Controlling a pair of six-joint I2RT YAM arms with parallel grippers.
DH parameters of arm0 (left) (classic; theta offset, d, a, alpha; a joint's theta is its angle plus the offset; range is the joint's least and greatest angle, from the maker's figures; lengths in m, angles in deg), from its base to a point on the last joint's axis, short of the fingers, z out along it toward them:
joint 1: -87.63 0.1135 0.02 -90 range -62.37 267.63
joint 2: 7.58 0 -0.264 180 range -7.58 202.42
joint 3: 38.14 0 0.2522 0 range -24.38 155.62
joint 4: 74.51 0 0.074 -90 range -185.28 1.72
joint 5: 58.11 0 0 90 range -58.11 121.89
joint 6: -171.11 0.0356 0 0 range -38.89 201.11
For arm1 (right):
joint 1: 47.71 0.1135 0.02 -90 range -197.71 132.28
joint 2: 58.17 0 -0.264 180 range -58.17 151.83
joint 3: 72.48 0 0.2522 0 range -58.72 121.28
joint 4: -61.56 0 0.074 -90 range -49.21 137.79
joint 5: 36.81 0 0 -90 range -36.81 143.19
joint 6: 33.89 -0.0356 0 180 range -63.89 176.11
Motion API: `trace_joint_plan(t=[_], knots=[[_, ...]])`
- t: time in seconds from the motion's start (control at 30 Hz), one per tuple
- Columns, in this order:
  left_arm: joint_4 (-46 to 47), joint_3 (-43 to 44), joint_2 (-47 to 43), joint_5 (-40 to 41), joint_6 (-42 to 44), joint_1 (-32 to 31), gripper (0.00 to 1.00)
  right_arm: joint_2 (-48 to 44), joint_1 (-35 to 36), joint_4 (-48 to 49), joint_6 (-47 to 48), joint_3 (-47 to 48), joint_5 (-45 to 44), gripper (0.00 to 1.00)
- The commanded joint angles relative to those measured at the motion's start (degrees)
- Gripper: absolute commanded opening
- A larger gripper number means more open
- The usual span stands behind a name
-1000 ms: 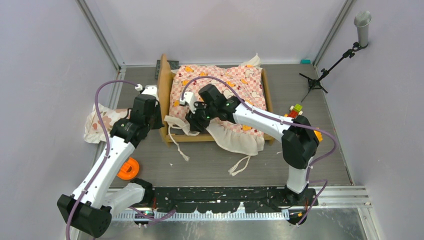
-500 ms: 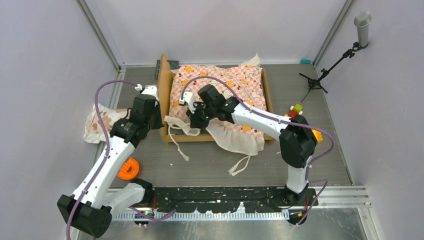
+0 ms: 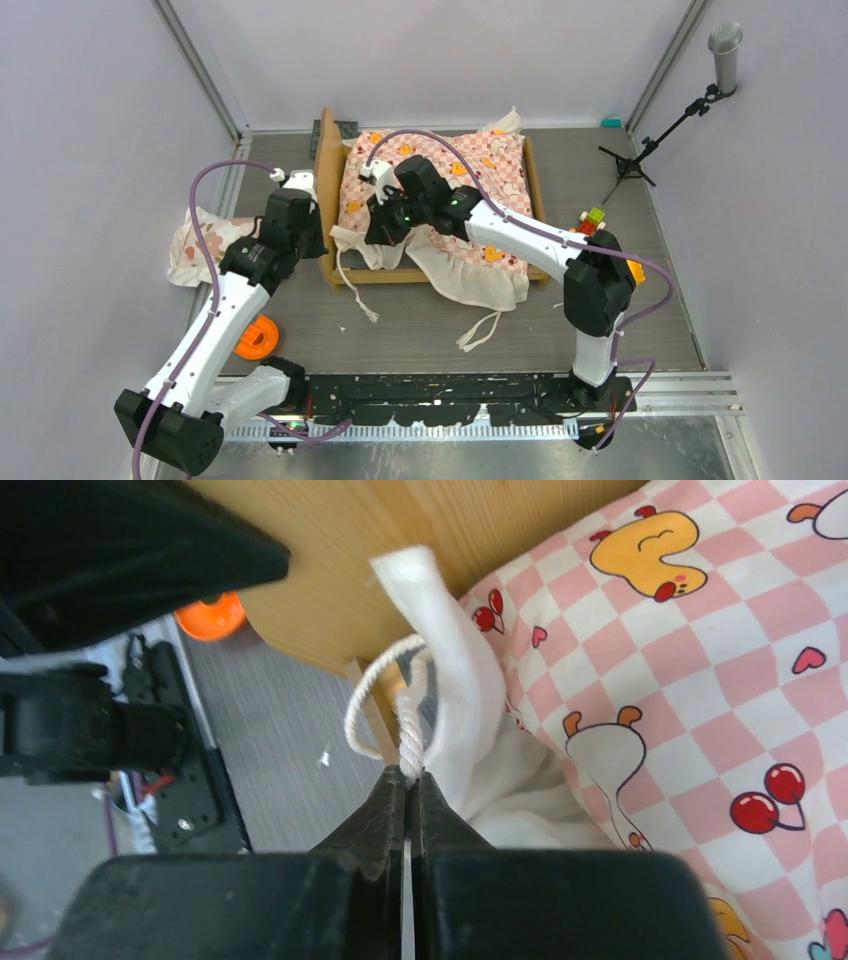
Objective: Set up the pet bed
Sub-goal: Cross the ropes on the bed frame.
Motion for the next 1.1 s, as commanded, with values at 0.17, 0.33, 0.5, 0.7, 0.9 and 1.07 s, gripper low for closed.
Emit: trace_joint_plan(t=[0.17,0.33,0.5,0.7,0.9,1.07], knots=[[3.3,0.5,0.4,-3.3,-1.7,0.9,0.00,-1.1,-0.3,11.9,-22.9,1.4,3.3,0.01],[3.4,0.5,0.3,-3.4,-1.8,1.0,0.00,-0.8,-0.3,17.2,-28.4,-0.2,4.5,0.01],[3.4,0.5,0.3,-3.6,-1.8,1.0,0.00,-0.3,-0.3,18.7,-31.0,-0.7,4.9,0.01],[3.4,0.3,0.2,-3.7,-1.8,1.1,0.00,0.1,-0.4,22.6,-32.9,-2.9,2.0,0.01],[3.4,0.3,0.1,-3.5,-1.7,1.2,0.00,-0.2,-0.4,26.7,-34.6,-5.7,-1.9,0.01],[3.4,0.4,0.3,-3.7,-1.7,1.3,0.00,-0.7,-0.4,28.5,-33.7,-7.6,-5.3,0.01]])
